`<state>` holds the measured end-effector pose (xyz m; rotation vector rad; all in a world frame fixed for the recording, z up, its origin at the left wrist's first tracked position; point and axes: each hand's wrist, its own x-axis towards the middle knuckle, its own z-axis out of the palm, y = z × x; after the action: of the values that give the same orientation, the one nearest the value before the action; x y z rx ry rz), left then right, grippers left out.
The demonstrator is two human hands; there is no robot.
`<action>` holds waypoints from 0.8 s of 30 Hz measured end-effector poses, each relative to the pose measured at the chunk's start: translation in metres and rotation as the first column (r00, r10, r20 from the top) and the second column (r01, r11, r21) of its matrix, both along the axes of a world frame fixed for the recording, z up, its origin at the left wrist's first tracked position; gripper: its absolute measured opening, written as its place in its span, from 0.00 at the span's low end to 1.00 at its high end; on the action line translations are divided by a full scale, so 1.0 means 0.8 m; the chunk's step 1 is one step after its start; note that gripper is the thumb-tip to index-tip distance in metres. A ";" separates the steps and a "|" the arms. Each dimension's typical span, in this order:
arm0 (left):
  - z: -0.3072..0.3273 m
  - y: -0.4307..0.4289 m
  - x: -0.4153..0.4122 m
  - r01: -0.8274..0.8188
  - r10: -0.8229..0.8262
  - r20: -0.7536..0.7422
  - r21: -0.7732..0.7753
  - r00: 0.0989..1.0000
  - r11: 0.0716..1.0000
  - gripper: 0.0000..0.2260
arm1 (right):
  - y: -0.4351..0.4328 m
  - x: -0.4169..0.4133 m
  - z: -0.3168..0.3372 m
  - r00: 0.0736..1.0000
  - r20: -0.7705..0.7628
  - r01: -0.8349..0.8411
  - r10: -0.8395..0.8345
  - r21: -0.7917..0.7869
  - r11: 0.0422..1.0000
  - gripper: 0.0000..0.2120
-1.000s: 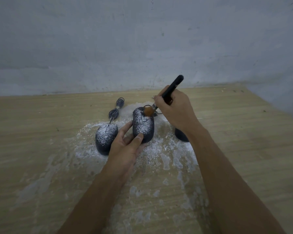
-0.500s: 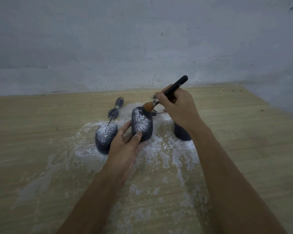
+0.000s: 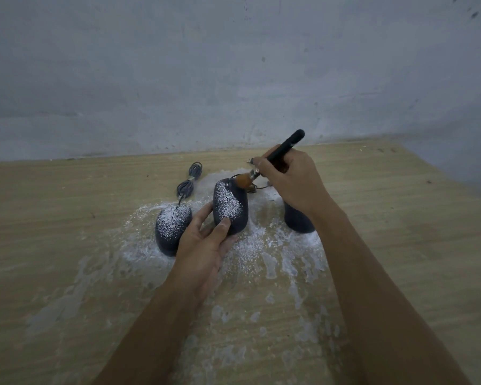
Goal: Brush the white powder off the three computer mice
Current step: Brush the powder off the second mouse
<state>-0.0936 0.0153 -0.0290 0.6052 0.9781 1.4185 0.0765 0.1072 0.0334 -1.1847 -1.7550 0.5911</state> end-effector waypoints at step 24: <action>-0.007 0.002 0.001 0.047 -0.039 -0.131 0.056 0.991 0.997 0.19 | -0.003 -0.039 -0.006 0.992 -0.038 0.128 -0.124 0.152 0.980 0.11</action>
<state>-0.0929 0.0168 -0.0345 0.7655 1.0217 1.3869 0.0452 0.1044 0.0283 -1.1632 -1.6562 0.3877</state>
